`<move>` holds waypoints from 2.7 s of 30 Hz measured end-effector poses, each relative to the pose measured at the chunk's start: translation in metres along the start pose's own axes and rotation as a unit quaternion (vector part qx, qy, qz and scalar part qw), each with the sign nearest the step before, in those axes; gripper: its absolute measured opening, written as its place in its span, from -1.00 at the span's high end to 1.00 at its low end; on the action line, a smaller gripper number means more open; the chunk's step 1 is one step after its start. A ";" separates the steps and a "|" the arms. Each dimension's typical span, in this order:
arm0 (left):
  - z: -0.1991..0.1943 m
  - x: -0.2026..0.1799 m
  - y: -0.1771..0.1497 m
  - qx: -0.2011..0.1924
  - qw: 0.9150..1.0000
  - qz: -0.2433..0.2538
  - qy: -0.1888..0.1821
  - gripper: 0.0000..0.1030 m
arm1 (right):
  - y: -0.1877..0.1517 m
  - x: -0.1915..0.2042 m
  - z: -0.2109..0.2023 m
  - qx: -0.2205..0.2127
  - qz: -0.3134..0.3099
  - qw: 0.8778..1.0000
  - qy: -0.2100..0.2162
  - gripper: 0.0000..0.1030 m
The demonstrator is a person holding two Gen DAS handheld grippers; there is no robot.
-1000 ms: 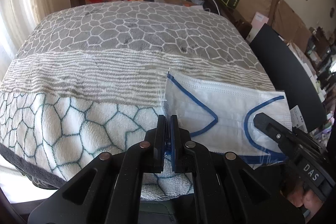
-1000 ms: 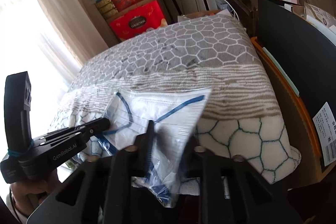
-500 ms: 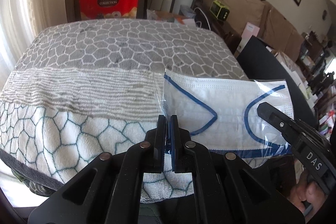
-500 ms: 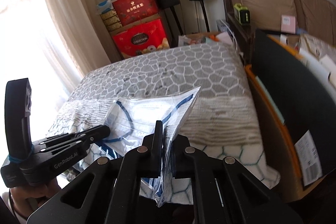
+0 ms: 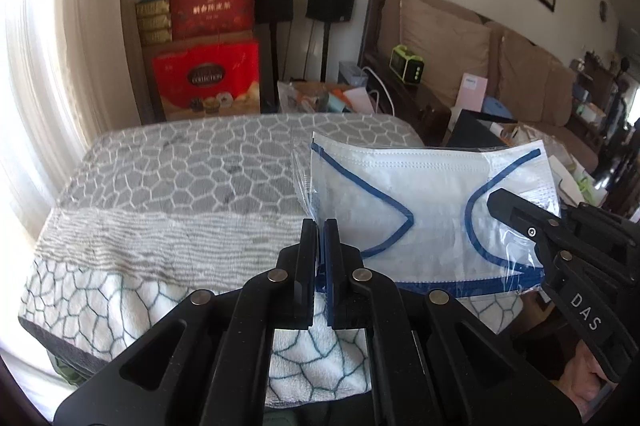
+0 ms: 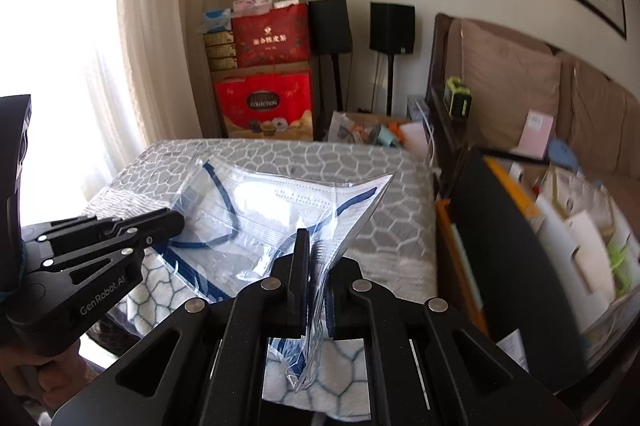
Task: Organize objects
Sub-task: 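Lift and carry the bagged mask with both tools over the box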
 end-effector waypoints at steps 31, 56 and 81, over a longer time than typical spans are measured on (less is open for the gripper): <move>0.004 -0.088 0.048 -0.057 0.996 0.064 0.011 0.93 | 0.038 -0.083 -0.022 -0.054 0.033 0.998 0.001 0.90; 0.018 -0.136 0.075 -0.065 0.994 0.088 -0.018 0.93 | 0.048 -0.138 -0.030 -0.055 0.062 0.996 -0.026 0.89; 0.034 -0.179 0.090 -0.067 0.991 0.104 -0.046 0.94 | 0.048 -0.185 -0.035 -0.053 0.092 0.993 -0.049 0.87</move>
Point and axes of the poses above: each gripper's, at about its wrist camera, not at the fingertips, and z roughly the way its jaws point, x to its left, y to its top, the point moved 9 cm from there along z, roughly the way its jaws point, and after that the axes turned 9 degrees about -y, right-handed, at the moved point
